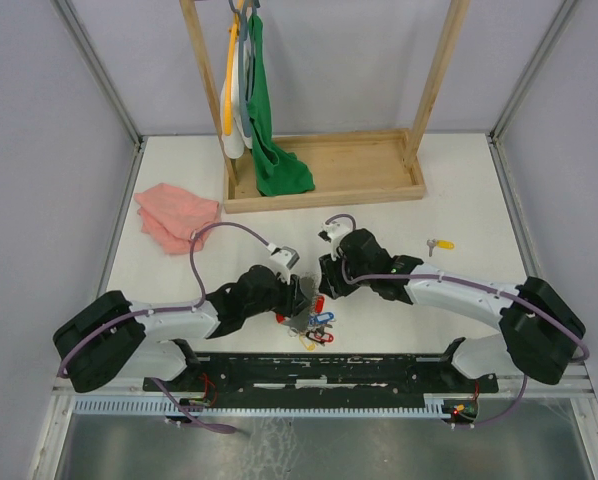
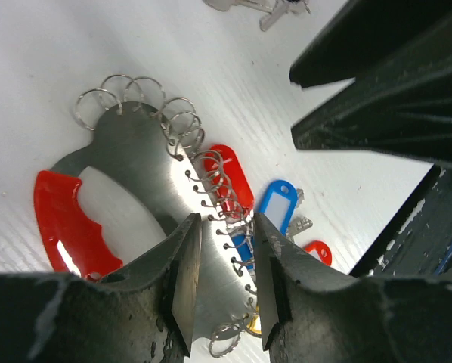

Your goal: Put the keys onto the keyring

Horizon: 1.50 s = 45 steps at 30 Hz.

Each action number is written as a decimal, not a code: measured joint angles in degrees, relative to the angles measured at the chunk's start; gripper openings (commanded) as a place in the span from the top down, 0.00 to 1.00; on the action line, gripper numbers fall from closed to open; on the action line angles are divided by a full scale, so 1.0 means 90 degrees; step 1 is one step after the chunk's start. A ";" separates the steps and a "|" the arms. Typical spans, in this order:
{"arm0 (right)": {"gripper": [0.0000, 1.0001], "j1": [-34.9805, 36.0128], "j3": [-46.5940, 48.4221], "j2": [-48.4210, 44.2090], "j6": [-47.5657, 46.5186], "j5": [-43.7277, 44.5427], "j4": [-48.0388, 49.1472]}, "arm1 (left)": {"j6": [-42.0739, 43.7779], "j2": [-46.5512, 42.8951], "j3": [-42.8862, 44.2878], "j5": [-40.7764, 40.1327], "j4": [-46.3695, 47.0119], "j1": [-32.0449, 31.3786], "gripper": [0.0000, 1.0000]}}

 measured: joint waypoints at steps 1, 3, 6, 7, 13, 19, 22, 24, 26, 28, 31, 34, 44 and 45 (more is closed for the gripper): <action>0.55 0.0000 -0.0109 -0.0138 -0.0032 0.0163 -0.0007 | 0.0032 0.0015 0.0114 -0.0083 -0.0170 -0.0087 0.59; 0.55 0.0000 -0.0325 -0.0362 -0.0068 0.0418 -0.0029 | 0.0153 0.0114 0.0418 -0.0277 -0.0512 -0.0287 0.60; 0.54 0.0000 -0.0624 -0.0580 -0.0095 0.0724 -0.0039 | 0.0311 0.0381 0.0804 -0.0534 -0.0852 -0.0491 0.59; 0.54 0.0000 -0.0690 -0.0619 -0.0100 0.0794 -0.0039 | 0.0350 0.0491 0.0923 -0.0634 -0.0974 -0.0544 0.58; 0.52 0.0000 -0.0911 -0.0792 -0.0143 0.0998 -0.0024 | 0.0512 0.1158 0.1528 -0.1178 -0.1688 -0.0772 0.55; 0.51 0.0000 -0.0947 -0.0826 -0.0189 0.1015 0.0085 | 0.0559 0.1649 0.1948 -0.1647 -0.2183 -0.0974 0.54; 0.51 0.0000 -0.0988 -0.0826 -0.0194 0.1010 0.0141 | 0.0561 0.1824 0.2152 -0.1821 -0.2339 -0.1049 0.63; 0.51 0.0000 -0.1015 -0.0826 -0.0206 0.0988 0.0160 | 0.0566 0.1880 0.2217 -0.1955 -0.2416 -0.1066 0.74; 0.51 -0.0002 -0.1025 -0.0826 -0.0221 0.0967 0.0177 | 0.0580 0.1887 0.2242 -0.2096 -0.2509 -0.1066 0.84; 0.51 -0.0002 -0.1027 -0.0828 -0.0238 0.0923 0.0204 | 0.0583 0.1887 0.2242 -0.2200 -0.2533 -0.1066 0.90; 0.51 -0.0002 -0.1027 -0.0869 -0.0257 0.0867 0.0221 | 0.0583 0.1882 0.2249 -0.2341 -0.2526 -0.1071 0.97; 0.52 -0.0015 -0.1027 -0.0954 -0.0299 0.0797 0.0257 | 0.0593 0.1846 0.2227 -0.2443 -0.2521 -0.1064 0.97; 0.50 -0.0226 -0.1027 -0.1044 -0.0542 -0.0119 0.0726 | 0.0814 0.0078 0.1081 -0.2030 -0.1751 -0.0520 0.97; 0.50 -0.0236 -0.1027 -0.1081 -0.0600 -0.0214 0.0809 | 0.0833 -0.0194 0.0911 -0.1943 -0.1566 -0.0415 0.97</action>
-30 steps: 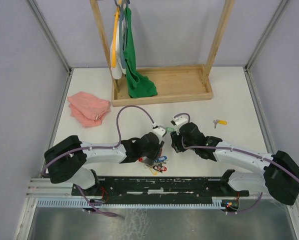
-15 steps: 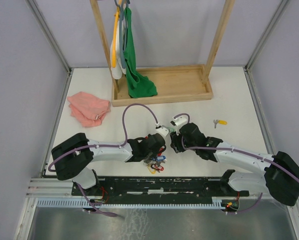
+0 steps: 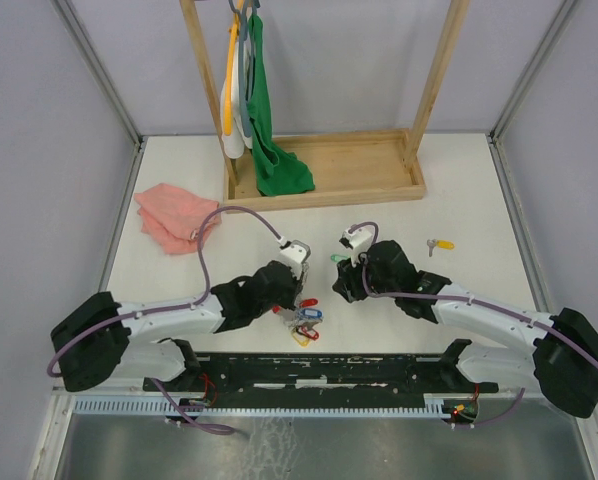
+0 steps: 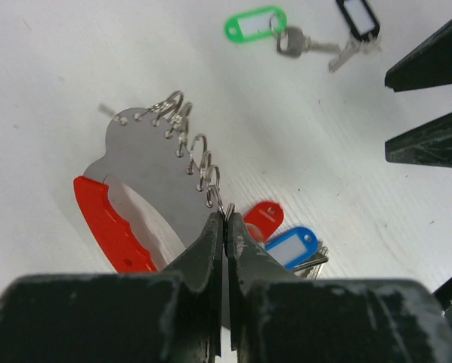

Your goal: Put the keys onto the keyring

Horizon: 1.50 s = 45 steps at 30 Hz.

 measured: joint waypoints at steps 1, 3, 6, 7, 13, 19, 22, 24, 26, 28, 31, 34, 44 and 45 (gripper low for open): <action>0.50 -0.0007 0.0000 -0.0056 -0.0085 -0.0117 0.0107 | 0.0015 -0.0216 -0.0141 0.0056 0.0141 0.0083 0.97; 0.48 -0.0017 0.0000 -0.0180 -0.0260 -0.0318 0.0299 | 0.0080 -0.0695 -0.0500 0.0228 0.0566 0.0316 0.97; 0.44 -0.0017 0.0000 -0.0379 -0.0607 -0.0568 0.0622 | 0.0155 -0.1129 -0.0935 0.0474 0.1178 0.0583 0.97; 0.43 -0.0017 0.0000 -0.0432 -0.0743 -0.0646 0.0731 | 0.0182 -0.1226 -0.1049 0.0544 0.1336 0.0648 0.97; 0.44 -0.0017 0.0000 -0.0393 -0.1875 -0.1229 0.1127 | 0.0352 -0.1477 -0.1535 0.0952 0.2237 0.0865 0.97; 0.48 -0.0017 0.0000 0.0126 -0.2851 -0.2035 0.1523 | 0.0631 -0.1503 -0.1695 0.1382 0.2875 0.0918 0.97; 0.52 -0.0017 -0.0005 0.0296 -0.3262 -0.2399 0.1812 | 0.0770 -0.1562 -0.1812 0.1569 0.3092 0.0918 0.97; 0.54 -0.0017 -0.0005 0.0374 -0.3475 -0.2565 0.1999 | 0.0877 -0.1583 -0.1853 0.1722 0.3179 0.0923 0.97; 0.60 -0.0017 -0.0005 0.0466 -0.3691 -0.2701 0.2132 | 0.0952 -0.1591 -0.1875 0.1863 0.3271 0.0923 0.97; 0.64 -0.0017 -0.0005 0.0578 -0.3883 -0.2829 0.2171 | 0.1035 -0.1620 -0.1897 0.1970 0.3342 0.0925 0.97; 0.67 -0.0017 -0.0005 0.0755 -0.4097 -0.3067 0.2157 | 0.1141 -0.1729 -0.1928 0.2120 0.3395 0.0925 0.97; 0.67 -0.0017 -0.0005 0.0855 -0.4238 -0.3198 0.2125 | 0.1205 -0.1865 -0.1955 0.2227 0.3449 0.0928 0.97; 0.65 -0.0022 -0.0005 0.0877 -0.4454 -0.3082 0.2198 | 0.1338 -0.2045 -0.1957 0.2579 0.3531 0.0928 0.97; 0.65 -0.0022 -0.0005 0.0877 -0.4469 -0.3072 0.2210 | 0.1343 -0.2045 -0.1957 0.2613 0.3531 0.0928 0.97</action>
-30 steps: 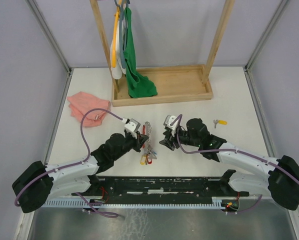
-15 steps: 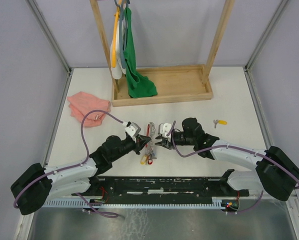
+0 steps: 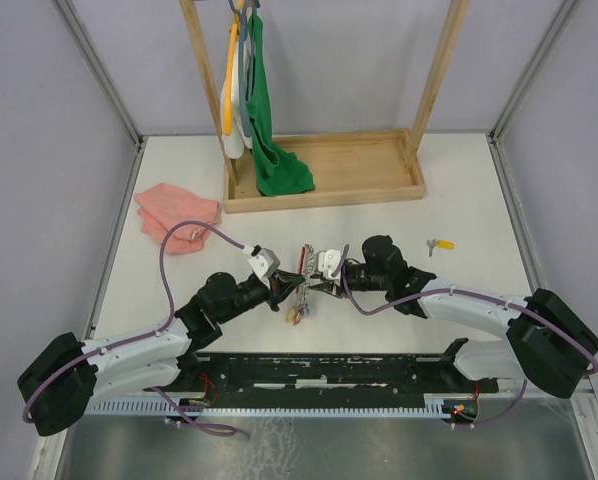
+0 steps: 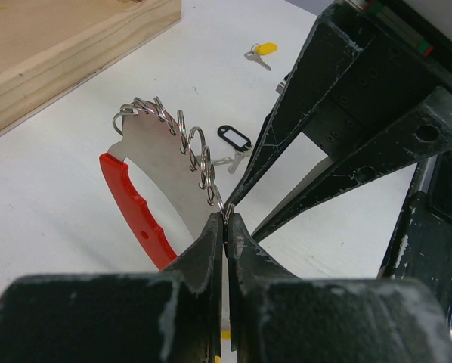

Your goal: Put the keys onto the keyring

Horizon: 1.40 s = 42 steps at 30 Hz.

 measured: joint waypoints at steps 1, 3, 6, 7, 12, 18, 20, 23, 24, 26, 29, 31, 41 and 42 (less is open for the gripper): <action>0.65 0.0000 0.0000 0.0000 -0.0005 0.0002 0.0007 | 0.0002 0.0000 0.0000 0.0041 0.0000 0.0000 0.97; 0.65 -0.0002 0.0000 0.0000 -0.0027 0.0000 0.0007 | 0.0010 -0.0005 0.0000 0.0109 -0.0002 0.0000 0.97; 0.66 -0.0007 0.0000 -0.0002 -0.0066 -0.0027 0.0007 | 0.0090 -0.0022 0.0000 0.0231 -0.0002 0.0000 0.97; 0.66 -0.0007 0.0000 -0.0002 -0.0075 -0.0049 0.0005 | 0.0100 -0.0024 0.0000 0.0253 -0.0002 0.0000 0.97; 0.66 -0.0007 0.0000 -0.0002 -0.0085 -0.0240 -0.0005 | 0.0117 -0.0029 0.0000 0.0362 -0.0005 0.0000 0.97; 0.66 -0.0012 0.0000 -0.0058 -0.0100 -0.0597 -0.0092 | 0.0117 -0.0056 0.0000 0.0391 -0.0005 0.0000 0.97; 0.66 -0.0012 0.0000 -0.0075 -0.0097 -0.0690 -0.0092 | 0.0117 -0.0080 0.0000 0.0379 -0.0002 0.0000 0.97; 0.69 -0.0012 0.0002 -0.0090 -0.0068 -0.0763 -0.0090 | 0.0117 -0.0112 -0.0002 0.0342 0.0027 0.0000 0.97; 0.72 -0.0012 0.0002 -0.0092 -0.0063 -0.0772 -0.0090 | 0.0117 -0.0121 -0.0002 0.0330 0.0034 0.0000 0.97; 0.80 -0.0012 0.0002 -0.0092 -0.0051 -0.0787 -0.0087 | 0.0117 -0.0124 -0.0002 0.0318 0.0056 0.0000 0.97; 0.87 -0.0012 0.0002 -0.0092 -0.0010 -0.0789 -0.0085 | 0.0117 -0.0124 -0.0002 0.0321 0.0080 0.0000 0.97; 0.92 -0.0012 0.0002 -0.0097 0.0005 -0.0789 -0.0083 | 0.0114 -0.0121 -0.0002 0.0323 0.0100 0.0000 0.97; 0.99 -0.0005 0.0202 -0.0330 -0.0121 -0.0663 -0.0578 | 0.0012 -0.0029 -0.0005 0.0027 0.0214 -0.0002 0.77; 0.99 -0.0005 0.0257 -0.0408 -0.0199 -0.0602 -0.0736 | -0.0041 -0.0029 -0.0005 -0.0073 0.0219 0.0000 0.72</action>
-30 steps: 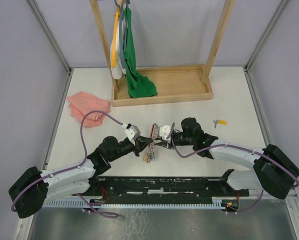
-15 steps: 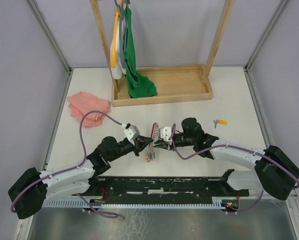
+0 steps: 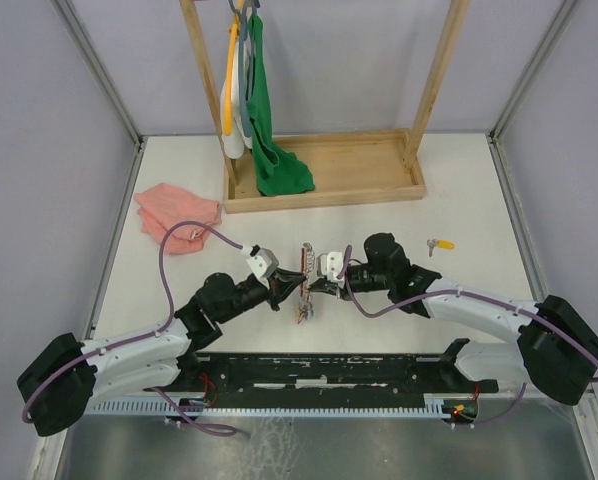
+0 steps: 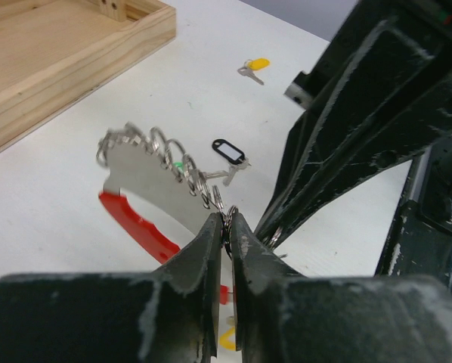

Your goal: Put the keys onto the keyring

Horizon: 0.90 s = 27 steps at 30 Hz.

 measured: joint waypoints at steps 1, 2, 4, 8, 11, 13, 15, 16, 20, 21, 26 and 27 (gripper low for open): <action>0.99 0.0005 0.0078 -0.0095 -0.0112 0.0097 -0.0223 | -0.0053 -0.0002 -0.0005 -0.0092 0.0005 0.0000 0.68; 0.99 0.0010 0.0153 -0.0170 -0.0206 0.0177 -0.0406 | -0.0107 -0.0012 -0.0027 -0.0194 0.0022 0.0000 0.64; 0.99 0.0041 0.0367 -0.0294 -0.0466 0.0381 -0.0799 | -0.0233 -0.0073 -0.0114 -0.0381 0.0017 0.0000 0.58; 0.99 0.0124 0.0733 -0.0313 -0.0984 0.0721 -0.1411 | -0.0454 -0.0325 -0.0202 -0.0767 -0.0119 0.0000 0.53; 0.99 0.0160 0.0940 -0.0316 -0.1290 0.0935 -0.1707 | -0.0529 -0.0508 -0.0204 -0.0923 -0.0204 0.0000 0.49; 0.99 0.0170 0.1049 -0.0316 -0.1438 0.1027 -0.1872 | -0.0542 -0.0602 -0.0245 -0.0918 -0.0185 0.0000 0.48; 0.99 0.0180 0.1127 -0.0313 -0.1554 0.1086 -0.1982 | -0.0544 -0.0668 -0.0318 -0.0884 -0.0143 0.0000 0.47; 0.99 0.0180 0.1144 -0.0313 -0.1591 0.1100 -0.2008 | -0.0544 -0.0678 -0.0340 -0.0874 -0.0138 0.0000 0.46; 0.99 0.0180 0.1158 -0.0304 -0.1651 0.1120 -0.2103 | -0.0529 -0.0663 -0.0364 -0.0826 -0.0024 0.0000 0.46; 0.99 0.0180 0.1158 -0.0299 -0.1656 0.1120 -0.2110 | -0.0522 -0.0639 -0.0362 -0.0821 0.0017 0.0000 0.46; 0.99 0.0180 0.1158 -0.0294 -0.1654 0.1180 -0.2118 | -0.0359 -0.0384 -0.0335 -0.0641 0.0185 0.0000 0.46; 0.99 0.0180 0.1158 -0.0294 -0.1642 0.1195 -0.2110 | -0.0301 -0.0338 -0.0328 -0.0537 0.0199 0.0000 0.47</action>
